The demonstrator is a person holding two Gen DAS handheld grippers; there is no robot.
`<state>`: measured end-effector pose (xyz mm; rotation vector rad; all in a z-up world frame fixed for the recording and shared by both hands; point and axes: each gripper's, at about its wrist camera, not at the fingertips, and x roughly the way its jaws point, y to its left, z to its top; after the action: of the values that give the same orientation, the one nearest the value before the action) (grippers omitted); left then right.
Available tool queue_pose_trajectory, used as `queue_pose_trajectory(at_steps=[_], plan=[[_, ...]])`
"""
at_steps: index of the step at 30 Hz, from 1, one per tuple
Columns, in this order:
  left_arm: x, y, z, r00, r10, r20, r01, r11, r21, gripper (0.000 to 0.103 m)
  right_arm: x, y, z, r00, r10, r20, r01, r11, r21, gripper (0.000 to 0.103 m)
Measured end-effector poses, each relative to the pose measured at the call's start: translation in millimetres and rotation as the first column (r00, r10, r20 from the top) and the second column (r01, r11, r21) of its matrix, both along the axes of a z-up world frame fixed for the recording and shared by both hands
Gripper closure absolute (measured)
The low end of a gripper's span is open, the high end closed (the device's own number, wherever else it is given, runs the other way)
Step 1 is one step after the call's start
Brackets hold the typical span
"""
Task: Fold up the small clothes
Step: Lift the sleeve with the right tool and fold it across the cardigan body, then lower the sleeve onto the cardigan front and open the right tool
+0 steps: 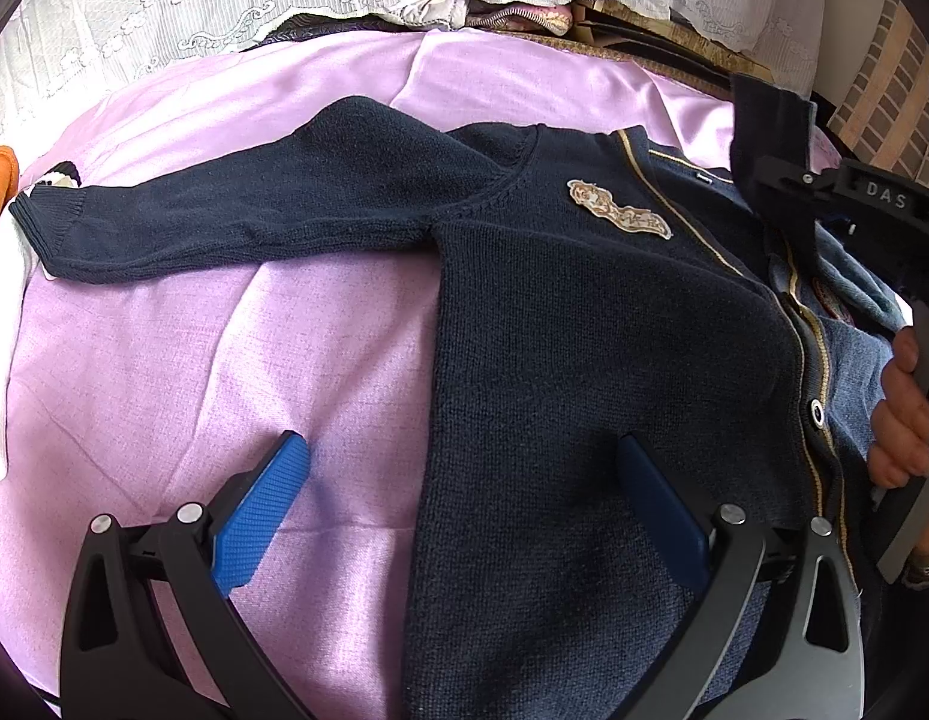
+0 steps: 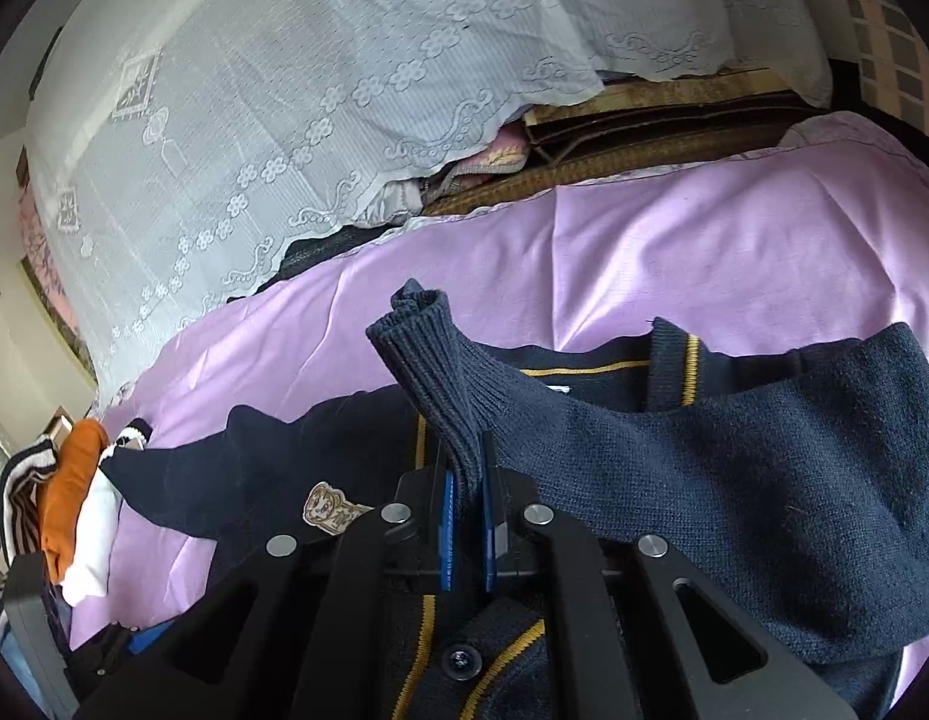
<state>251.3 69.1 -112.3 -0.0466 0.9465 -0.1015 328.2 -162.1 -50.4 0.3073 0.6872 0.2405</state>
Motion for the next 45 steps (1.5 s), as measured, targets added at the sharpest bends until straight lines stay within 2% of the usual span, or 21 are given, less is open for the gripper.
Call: queue_pose_trajectory(at_steps=[4,10,12,14,17,19,21,23,25,27,29,31,34,35,37,39,42,45], plan=[[0.0,0.2,0.2,1.000,0.000,0.000,0.000,1.000,0.000,0.004,6.3,7.7,-6.4,1.000,0.020,-0.012,-0.020,0.999,-0.025,0.095],[0.0,0.0,-0.1,1.000,0.000,0.000,0.000,1.000,0.001,0.004,19.5,19.9,-23.6,0.994,0.060,-0.091,-0.066,0.996,-0.061,0.089],[-0.1,0.3,0.1,1.000,0.000,0.000,0.000,1.000,0.001,0.004,22.3,23.0,-26.8,0.991,0.076,-0.111,-0.084,0.994,-0.064,0.085],[0.0,-0.1,-0.1,1.000,0.000,0.000,0.000,1.000,0.000,0.004,23.7,25.7,-29.8,0.987,0.101,-0.129,-0.109,0.993,-0.054,0.074],[0.0,0.1,0.1,1.000,0.000,0.000,0.000,1.000,0.000,0.004,20.5,30.8,-27.3,0.985,0.127,-0.121,-0.135,0.989,-0.064,0.064],[-0.1,0.0,0.0,1.000,0.000,0.001,0.000,1.000,-0.001,0.004,14.8,30.8,-22.6,0.984,0.145,-0.101,-0.151,0.987,-0.053,0.063],[-0.1,-0.3,-0.1,1.000,0.000,0.001,0.000,1.000,0.000,0.004,4.4,24.6,-10.2,0.986,0.158,-0.042,-0.159,0.987,-0.019,0.063],[-0.1,-0.3,-0.1,1.000,0.000,0.001,0.000,1.000,0.000,0.004,-5.6,15.5,4.1,0.989,0.146,0.030,-0.146,0.989,0.003,0.063],[-0.1,-0.2,0.0,1.000,0.000,0.001,0.000,1.000,0.000,0.004,-11.1,2.4,15.4,0.994,0.069,0.088,-0.069,0.998,0.004,0.063],[-0.2,-0.3,-0.2,1.000,0.000,0.001,0.000,1.000,0.000,0.004,-6.5,-8.1,12.4,0.998,-0.022,0.066,0.025,0.999,-0.040,0.065],[-0.2,-0.3,-0.1,1.000,0.000,0.001,0.000,1.000,0.000,0.004,0.8,-13.5,0.1,0.996,-0.082,0.023,0.084,0.990,-0.112,0.073],[-0.2,-0.2,0.1,1.000,0.000,0.001,0.000,1.000,0.001,0.004,9.1,-14.7,-13.6,0.996,-0.084,-0.040,0.078,0.987,-0.144,0.073],[-0.2,-0.2,-0.1,1.000,0.000,0.001,0.000,1.000,0.001,0.004,22.8,-3.5,-31.6,0.989,-0.037,-0.146,0.012,0.985,-0.172,0.071],[-0.2,-0.3,-0.2,1.000,0.000,0.001,0.000,1.000,0.001,0.004,26.2,2.9,-36.6,0.986,-0.026,-0.166,-0.009,0.979,-0.204,0.068],[-0.2,-0.2,-0.1,1.000,0.000,0.001,0.000,1.000,0.001,0.004,24.7,10.7,-36.4,0.986,-0.020,-0.165,-0.021,0.969,-0.245,0.063],[-0.2,-0.3,-0.2,1.000,0.000,0.001,0.000,1.000,0.000,0.004,25.1,12.3,-36.4,0.987,-0.020,-0.162,-0.024,0.964,-0.265,0.063],[-0.4,0.2,0.1,1.000,0.000,0.001,0.000,1.000,-0.002,0.004,13.9,-3.5,-19.2,0.996,-0.017,-0.091,0.000,0.982,-0.188,0.065],[-0.5,0.4,0.3,1.000,0.000,0.001,0.000,1.000,-0.002,0.004,-2.0,-29.9,5.6,0.991,-0.135,0.013,0.135,0.972,-0.191,0.065]])
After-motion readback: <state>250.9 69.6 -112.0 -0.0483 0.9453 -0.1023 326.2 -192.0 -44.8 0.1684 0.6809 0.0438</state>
